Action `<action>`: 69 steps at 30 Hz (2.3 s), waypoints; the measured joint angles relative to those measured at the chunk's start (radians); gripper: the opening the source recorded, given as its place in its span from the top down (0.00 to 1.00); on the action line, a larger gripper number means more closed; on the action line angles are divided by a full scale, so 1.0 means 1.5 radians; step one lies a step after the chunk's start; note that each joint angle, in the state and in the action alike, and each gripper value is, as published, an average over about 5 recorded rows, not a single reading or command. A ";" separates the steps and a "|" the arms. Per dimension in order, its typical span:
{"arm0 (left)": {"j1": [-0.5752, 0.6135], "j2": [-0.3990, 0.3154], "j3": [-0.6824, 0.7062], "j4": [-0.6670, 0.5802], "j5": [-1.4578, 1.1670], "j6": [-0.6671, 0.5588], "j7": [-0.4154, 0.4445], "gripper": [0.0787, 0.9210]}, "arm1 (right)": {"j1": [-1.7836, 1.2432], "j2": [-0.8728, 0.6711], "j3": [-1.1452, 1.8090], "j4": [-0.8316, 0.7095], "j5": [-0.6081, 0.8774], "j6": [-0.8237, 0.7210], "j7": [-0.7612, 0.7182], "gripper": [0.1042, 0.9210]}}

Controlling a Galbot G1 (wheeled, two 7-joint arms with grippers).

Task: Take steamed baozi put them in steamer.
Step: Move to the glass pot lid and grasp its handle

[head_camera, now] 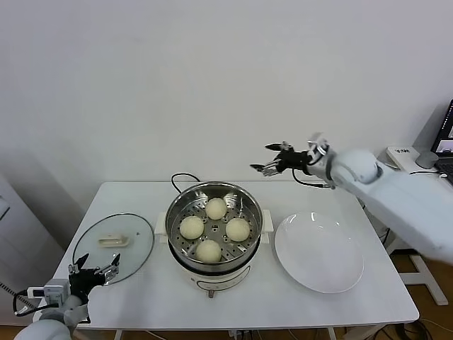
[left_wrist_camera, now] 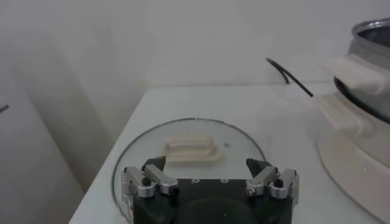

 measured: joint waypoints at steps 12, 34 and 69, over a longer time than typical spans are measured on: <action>-0.004 0.003 -0.003 0.023 0.086 -0.029 0.029 0.12 | -0.374 0.084 0.378 0.057 -0.130 0.095 0.129 0.12; -0.059 -0.007 0.003 0.203 0.686 -0.255 0.080 0.12 | -0.710 0.313 0.711 0.086 -0.313 0.167 0.153 0.12; -0.246 -0.102 0.004 0.445 1.300 -0.367 -0.004 0.12 | -0.759 0.393 0.758 0.064 -0.378 0.188 0.144 0.12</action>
